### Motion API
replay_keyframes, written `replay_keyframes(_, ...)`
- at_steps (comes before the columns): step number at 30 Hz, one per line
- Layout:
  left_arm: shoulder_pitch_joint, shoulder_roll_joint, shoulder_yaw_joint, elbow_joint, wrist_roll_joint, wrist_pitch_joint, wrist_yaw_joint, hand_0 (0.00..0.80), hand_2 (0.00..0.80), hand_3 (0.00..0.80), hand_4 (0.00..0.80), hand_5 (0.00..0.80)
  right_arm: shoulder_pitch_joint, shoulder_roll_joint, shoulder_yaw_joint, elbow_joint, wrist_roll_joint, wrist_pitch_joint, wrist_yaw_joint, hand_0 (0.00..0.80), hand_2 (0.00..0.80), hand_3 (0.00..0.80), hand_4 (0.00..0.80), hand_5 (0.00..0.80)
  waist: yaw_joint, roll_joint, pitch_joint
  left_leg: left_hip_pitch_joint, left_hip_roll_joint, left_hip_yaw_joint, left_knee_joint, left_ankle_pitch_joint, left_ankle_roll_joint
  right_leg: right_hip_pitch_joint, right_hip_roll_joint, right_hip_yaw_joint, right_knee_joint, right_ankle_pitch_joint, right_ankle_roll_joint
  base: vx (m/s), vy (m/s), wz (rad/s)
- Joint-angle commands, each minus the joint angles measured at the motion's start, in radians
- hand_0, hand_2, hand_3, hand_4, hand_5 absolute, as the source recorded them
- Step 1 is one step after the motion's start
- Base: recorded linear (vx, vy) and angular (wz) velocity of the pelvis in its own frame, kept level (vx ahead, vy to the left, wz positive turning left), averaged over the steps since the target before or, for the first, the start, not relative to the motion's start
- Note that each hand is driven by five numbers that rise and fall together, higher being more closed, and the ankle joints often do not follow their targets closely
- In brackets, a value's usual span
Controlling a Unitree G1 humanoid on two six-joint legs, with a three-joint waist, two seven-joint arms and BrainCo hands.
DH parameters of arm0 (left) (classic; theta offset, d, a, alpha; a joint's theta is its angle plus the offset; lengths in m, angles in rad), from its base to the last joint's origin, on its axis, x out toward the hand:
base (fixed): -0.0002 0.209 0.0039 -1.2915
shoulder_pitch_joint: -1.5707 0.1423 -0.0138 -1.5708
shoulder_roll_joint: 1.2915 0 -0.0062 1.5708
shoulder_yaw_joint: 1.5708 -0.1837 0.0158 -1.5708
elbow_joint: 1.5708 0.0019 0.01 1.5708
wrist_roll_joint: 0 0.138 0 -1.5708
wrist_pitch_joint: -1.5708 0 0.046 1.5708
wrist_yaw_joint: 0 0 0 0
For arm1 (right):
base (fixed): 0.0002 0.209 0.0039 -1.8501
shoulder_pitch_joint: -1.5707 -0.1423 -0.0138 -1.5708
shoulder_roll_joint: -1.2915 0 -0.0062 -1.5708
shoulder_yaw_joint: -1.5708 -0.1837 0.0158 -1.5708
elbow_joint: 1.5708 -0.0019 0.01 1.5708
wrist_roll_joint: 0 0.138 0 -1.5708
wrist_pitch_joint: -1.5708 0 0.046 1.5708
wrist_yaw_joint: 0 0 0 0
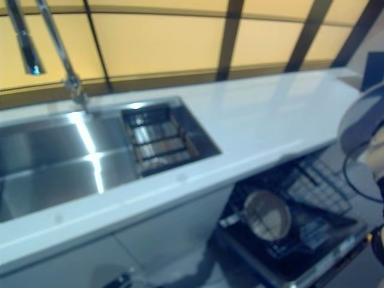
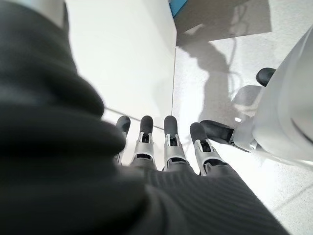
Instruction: Take plates into dishwasher
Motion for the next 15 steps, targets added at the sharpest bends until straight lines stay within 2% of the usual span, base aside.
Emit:
replay_keyframes(1, -0.066, -0.005, -0.042, 0.043, 0.029, -0.019, -0.032, 0.000, 0.000, 0.000, 0.000, 0.000, -0.051, -0.007, -0.076, 0.055, 0.075, -0.036, 0.042, 0.800, 0.800, 0.800, 0.800, 0.800, 0.030, 0.000, 0.031, 0.132, -0.053, -0.005, 0.000, -0.223, 0.065, -0.033, 0.027, -0.014, -0.002, 0.043, 0.056, -0.005, 0.008, -0.23)
replay_keyframes(8, -0.080, -0.020, -0.022, 0.066, 0.019, -0.037, -0.037, 0.000, 0.000, 0.000, 0.000, 0.000, -0.013, 0.071, -0.164, 0.118, 0.309, 0.018, 0.129, 0.800, 0.800, 0.800, 0.800, 0.800, 0.011, 0.008, 0.051, 0.124, -0.050, 0.020, 0.000, -0.218, 0.061, -0.049, 0.026, 0.006, -0.002, 0.051, 0.048, -0.023, 0.007, -0.13)
replay_keyframes(12, -0.078, -0.027, -0.013, 0.079, 0.018, -0.048, -0.043, 0.000, 0.000, 0.000, 0.000, 0.000, -0.023, 0.104, -0.200, 0.157, 0.413, 0.036, 0.110, 0.800, 0.800, 0.800, 0.800, 0.800, 0.010, 0.008, 0.052, 0.121, -0.051, 0.022, 0.000, -0.214, 0.060, -0.052, 0.027, 0.010, -0.002, 0.053, 0.043, -0.004, 0.002, -0.02)
replay_keyframes(15, -0.081, -0.035, -0.015, 0.081, 0.013, -0.052, -0.041, 0.000, 0.000, 0.000, 0.000, 0.000, -0.026, 0.130, -0.218, 0.185, 0.457, 0.015, 0.065, 0.800, 0.800, 0.800, 0.800, 0.800, 0.014, 0.010, 0.056, 0.120, -0.051, 0.020, 0.000, -0.211, 0.059, -0.053, 0.026, 0.009, -0.002, 0.054, 0.039, 0.000, 0.000, 0.00)
